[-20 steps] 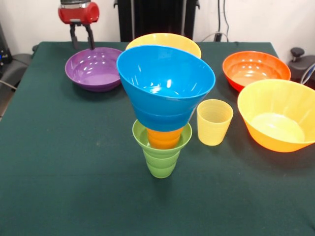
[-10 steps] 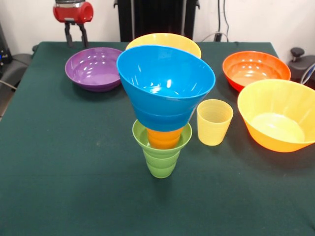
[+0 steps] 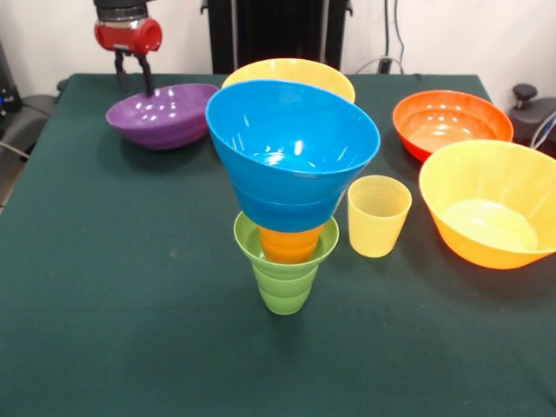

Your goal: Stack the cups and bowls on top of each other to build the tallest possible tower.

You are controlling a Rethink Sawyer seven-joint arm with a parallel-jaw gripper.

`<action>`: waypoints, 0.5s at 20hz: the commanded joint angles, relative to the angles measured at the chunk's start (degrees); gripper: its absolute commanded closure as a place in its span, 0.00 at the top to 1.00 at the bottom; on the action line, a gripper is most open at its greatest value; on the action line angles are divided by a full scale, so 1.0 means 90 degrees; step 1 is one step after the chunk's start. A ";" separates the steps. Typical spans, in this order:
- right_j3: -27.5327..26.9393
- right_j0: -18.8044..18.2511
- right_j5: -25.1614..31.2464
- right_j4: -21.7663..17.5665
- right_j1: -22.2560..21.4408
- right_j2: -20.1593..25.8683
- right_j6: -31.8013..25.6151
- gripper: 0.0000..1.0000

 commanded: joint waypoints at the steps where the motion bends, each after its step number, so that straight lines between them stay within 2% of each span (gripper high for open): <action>1: -0.0950 0.0252 -0.0195 -0.0502 0.0789 -0.0050 0.0136 1.00; 10: -0.1083 0.0340 -0.0461 -0.0566 0.1019 -0.0199 0.0253 1.00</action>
